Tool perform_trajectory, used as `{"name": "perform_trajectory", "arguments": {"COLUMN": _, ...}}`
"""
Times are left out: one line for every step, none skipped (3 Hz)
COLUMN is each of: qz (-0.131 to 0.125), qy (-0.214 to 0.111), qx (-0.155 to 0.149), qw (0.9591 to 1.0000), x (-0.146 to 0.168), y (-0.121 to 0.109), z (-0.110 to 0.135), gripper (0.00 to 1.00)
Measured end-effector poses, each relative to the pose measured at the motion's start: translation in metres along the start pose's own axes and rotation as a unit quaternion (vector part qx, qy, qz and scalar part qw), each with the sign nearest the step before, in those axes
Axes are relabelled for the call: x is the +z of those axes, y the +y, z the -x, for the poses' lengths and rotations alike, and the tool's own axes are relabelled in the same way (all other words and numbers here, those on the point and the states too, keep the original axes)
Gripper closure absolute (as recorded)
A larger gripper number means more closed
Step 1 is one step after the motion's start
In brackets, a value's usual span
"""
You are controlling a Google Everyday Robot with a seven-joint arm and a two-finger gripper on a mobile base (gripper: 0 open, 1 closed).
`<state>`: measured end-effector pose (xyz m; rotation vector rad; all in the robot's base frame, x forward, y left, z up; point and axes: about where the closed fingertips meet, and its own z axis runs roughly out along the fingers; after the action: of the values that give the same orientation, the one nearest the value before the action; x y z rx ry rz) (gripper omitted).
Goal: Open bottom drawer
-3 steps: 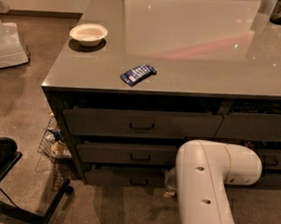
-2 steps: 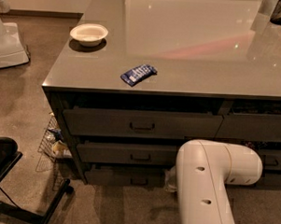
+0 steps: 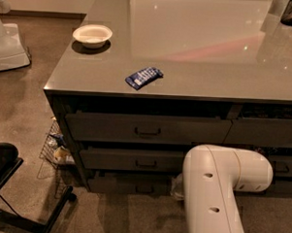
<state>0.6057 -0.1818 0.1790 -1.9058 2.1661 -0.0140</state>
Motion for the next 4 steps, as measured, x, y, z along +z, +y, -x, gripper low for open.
{"name": "perform_trajectory", "arguments": {"qz": 0.0, "qy": 0.0, "qx": 0.0, "qw": 1.0, "x": -0.0011, "y": -0.0002, "z": 0.0002, "gripper": 1.0}}
{"name": "perform_trajectory", "arguments": {"qz": 0.0, "qy": 0.0, "qx": 0.0, "qw": 1.0, "x": -0.0011, "y": -0.0002, "z": 0.0002, "gripper": 1.0}}
{"name": "perform_trajectory", "arguments": {"qz": 0.0, "qy": 0.0, "qx": 0.0, "qw": 1.0, "x": -0.0022, "y": -0.0004, "z": 0.0004, "gripper": 1.0}}
{"name": "perform_trajectory", "arguments": {"qz": 0.0, "qy": 0.0, "qx": 0.0, "qw": 1.0, "x": -0.0033, "y": -0.0006, "z": 0.0006, "gripper": 1.0}}
